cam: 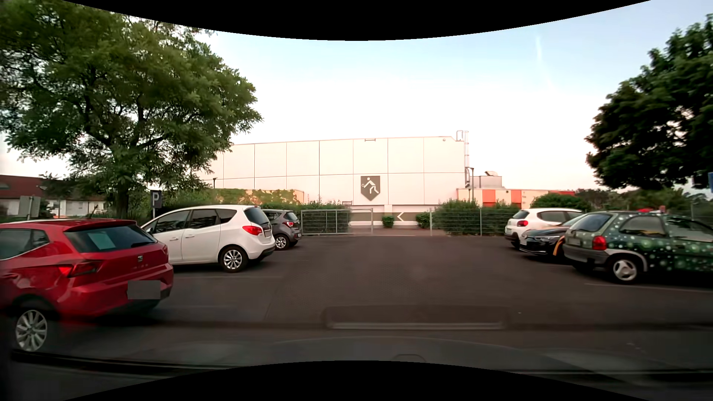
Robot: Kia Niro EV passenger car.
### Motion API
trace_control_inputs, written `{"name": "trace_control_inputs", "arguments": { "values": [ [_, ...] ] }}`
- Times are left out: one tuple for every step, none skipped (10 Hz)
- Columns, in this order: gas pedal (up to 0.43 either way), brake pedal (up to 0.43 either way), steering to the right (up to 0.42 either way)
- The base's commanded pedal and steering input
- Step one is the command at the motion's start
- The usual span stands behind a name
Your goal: Follow the waypoints while adhering to traffic rules and regulations
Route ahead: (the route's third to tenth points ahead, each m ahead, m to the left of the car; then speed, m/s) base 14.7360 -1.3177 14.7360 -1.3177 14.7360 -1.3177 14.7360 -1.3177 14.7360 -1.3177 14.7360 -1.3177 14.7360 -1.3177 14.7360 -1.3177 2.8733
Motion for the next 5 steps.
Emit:
{"name": "trace_control_inputs", "arguments": {
  "values": [
    [0.000,0.140,-0.113],
    [0.000,0.128,-0.082],
    [0.000,0.098,-0.044],
    [0.000,0.073,0.033],
    [0.000,0.049,0.118]
  ]
}}
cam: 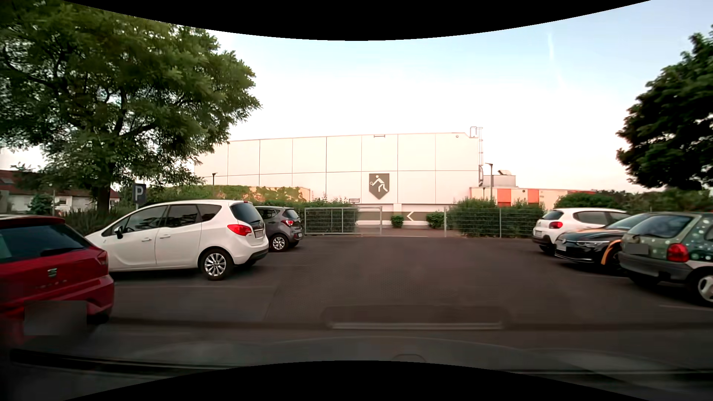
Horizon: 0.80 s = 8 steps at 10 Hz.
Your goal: Follow the waypoints while adhering to traffic rules and regulations
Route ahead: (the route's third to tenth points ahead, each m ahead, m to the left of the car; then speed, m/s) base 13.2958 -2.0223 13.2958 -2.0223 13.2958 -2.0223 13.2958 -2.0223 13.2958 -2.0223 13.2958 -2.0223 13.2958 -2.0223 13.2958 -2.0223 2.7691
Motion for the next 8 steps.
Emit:
{"name": "trace_control_inputs", "arguments": {
  "values": [
    [0.000,0.037,0.207],
    [0.000,0.018,0.273],
    [0.000,0.006,0.335],
    [0.000,0.000,0.379],
    [0.000,0.000,0.405],
    [0.000,0.000,0.411],
    [0.000,0.000,0.386],
    [0.000,0.000,0.343]
  ]
}}
